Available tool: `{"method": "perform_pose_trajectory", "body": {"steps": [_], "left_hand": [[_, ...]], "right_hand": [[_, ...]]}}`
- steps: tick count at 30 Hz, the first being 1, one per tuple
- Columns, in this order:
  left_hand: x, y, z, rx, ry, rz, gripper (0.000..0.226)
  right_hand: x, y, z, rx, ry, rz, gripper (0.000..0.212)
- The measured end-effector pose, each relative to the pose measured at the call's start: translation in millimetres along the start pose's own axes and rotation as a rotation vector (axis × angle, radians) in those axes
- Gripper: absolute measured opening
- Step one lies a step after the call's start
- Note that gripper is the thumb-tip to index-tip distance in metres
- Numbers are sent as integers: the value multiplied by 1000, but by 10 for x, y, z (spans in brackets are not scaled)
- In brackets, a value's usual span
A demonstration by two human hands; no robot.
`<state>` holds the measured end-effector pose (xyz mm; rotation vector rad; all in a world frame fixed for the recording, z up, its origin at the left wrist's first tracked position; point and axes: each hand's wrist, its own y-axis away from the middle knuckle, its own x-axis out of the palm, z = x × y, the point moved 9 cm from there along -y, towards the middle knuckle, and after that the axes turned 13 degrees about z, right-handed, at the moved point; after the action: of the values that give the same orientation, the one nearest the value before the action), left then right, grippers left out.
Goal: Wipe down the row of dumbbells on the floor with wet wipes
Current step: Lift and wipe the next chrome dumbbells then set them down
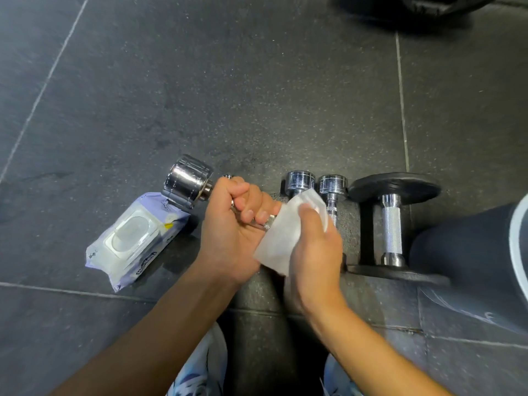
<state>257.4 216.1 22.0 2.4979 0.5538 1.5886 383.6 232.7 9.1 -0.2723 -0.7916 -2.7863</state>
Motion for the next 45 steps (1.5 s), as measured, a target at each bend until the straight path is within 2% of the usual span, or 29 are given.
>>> {"method": "perform_pose_trajectory", "body": {"steps": [2, 3, 4, 6, 7, 9, 11, 13, 15, 17, 19, 21, 22, 24, 26, 28, 29, 31, 33, 35, 39, 40, 45], "left_hand": [[67, 31, 36, 9, 78, -11, 34], [79, 47, 53, 16, 134, -23, 34], [89, 62, 71, 17, 198, -31, 34], [114, 84, 109, 1, 321, -32, 33], [126, 80, 114, 0, 355, -30, 33], [131, 84, 127, -3, 358, -46, 34], [128, 82, 120, 13, 293, -61, 36], [119, 85, 60, 49, 189, -61, 35], [106, 73, -28, 89, 54, -24, 32], [115, 69, -103, 116, -88, 50, 33], [168, 68, -137, 131, -231, 154, 33], [235, 84, -138, 144, -296, 222, 33], [246, 87, -131, 140, -290, 213, 32], [242, 72, -117, 113, -214, 137, 33], [220, 44, -119, 97, -125, 54, 35], [192, 18, -109, 81, -35, 15, 37], [172, 6, -99, 74, 7, 6, 37], [132, -7, -66, 54, 53, 1, 37], [87, 8, -49, 47, 45, 0, 36], [49, 11, -31, 34, 2, -5, 36], [5, 3, -17, 2, -30, 9, 36], [7, -2, -3, -6, -16, 15, 36], [57, -9, 117, -21, 207, 3, 37]], "right_hand": [[-3, 130, 318, -477, 274, 5, 12], [28, 193, 421, -652, 363, 80, 7], [53, 259, 514, -808, 459, 151, 11], [126, 363, 652, -1040, 659, 265, 35], [145, 369, 683, -1090, 711, 288, 39], [107, 285, 687, -985, 648, 236, 30], [6, 169, 576, -699, 439, 90, 16], [-20, 77, 284, -329, 156, 32, 21], [82, -9, -67, 135, -94, 124, 31], [244, 56, -295, 549, -182, 317, 35], [299, 94, -371, 704, -209, 420, 39], [279, 67, -372, 689, -199, 386, 38], [221, 39, -331, 590, -167, 319, 35], [3, -27, -142, 228, -16, 128, 30], [-129, -9, 53, -131, 124, 36, 39], [-198, 10, 143, -241, 211, -1, 52], [-231, 12, 206, -273, 241, -18, 47], [-234, -5, 263, -244, 212, 2, 33], [-139, -3, 188, -132, 110, 98, 30], [-16, -20, 60, -74, 20, 209, 18], [200, 23, -266, 290, -275, 337, 32], [211, 35, -288, 324, -315, 331, 33], [49, -41, -278, 148, -456, 129, 32]]}}
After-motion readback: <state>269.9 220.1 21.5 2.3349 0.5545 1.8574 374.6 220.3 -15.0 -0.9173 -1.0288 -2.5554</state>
